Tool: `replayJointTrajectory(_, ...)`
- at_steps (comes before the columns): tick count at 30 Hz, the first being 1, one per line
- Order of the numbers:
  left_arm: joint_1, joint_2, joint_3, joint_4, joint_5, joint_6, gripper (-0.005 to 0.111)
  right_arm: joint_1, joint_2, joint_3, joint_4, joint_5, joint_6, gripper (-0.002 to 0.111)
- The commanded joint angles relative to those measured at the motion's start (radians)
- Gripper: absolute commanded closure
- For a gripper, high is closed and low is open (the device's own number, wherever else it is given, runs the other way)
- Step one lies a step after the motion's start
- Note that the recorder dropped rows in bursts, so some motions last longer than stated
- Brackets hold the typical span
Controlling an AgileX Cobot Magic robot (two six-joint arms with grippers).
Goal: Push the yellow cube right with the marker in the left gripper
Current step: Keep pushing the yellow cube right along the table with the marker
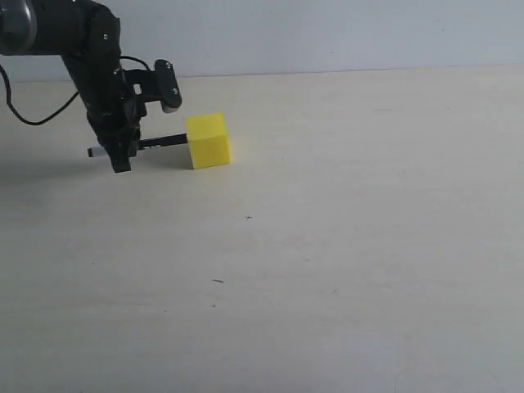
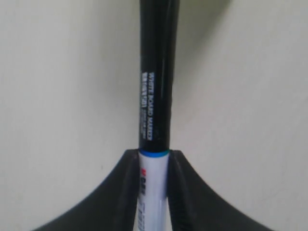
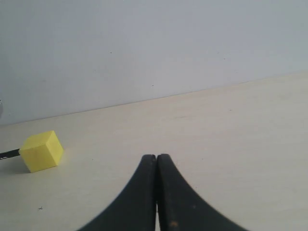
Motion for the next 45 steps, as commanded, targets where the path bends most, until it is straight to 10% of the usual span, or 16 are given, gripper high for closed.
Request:
replayJointTrajectory(1, -0.015, -0.012, -0.006, 0.014, 0.02, 0.006, 0.107, 0.0, -0.003, 0.004, 0.002, -0.006, 0.0, 0.108)
replayJointTrajectory(45, -0.091, 0.028, -0.006, -0.025, -0.205, -0.077, 0.107, 0.0, -0.003, 0.004, 0.002, -0.006, 0.0, 0.108)
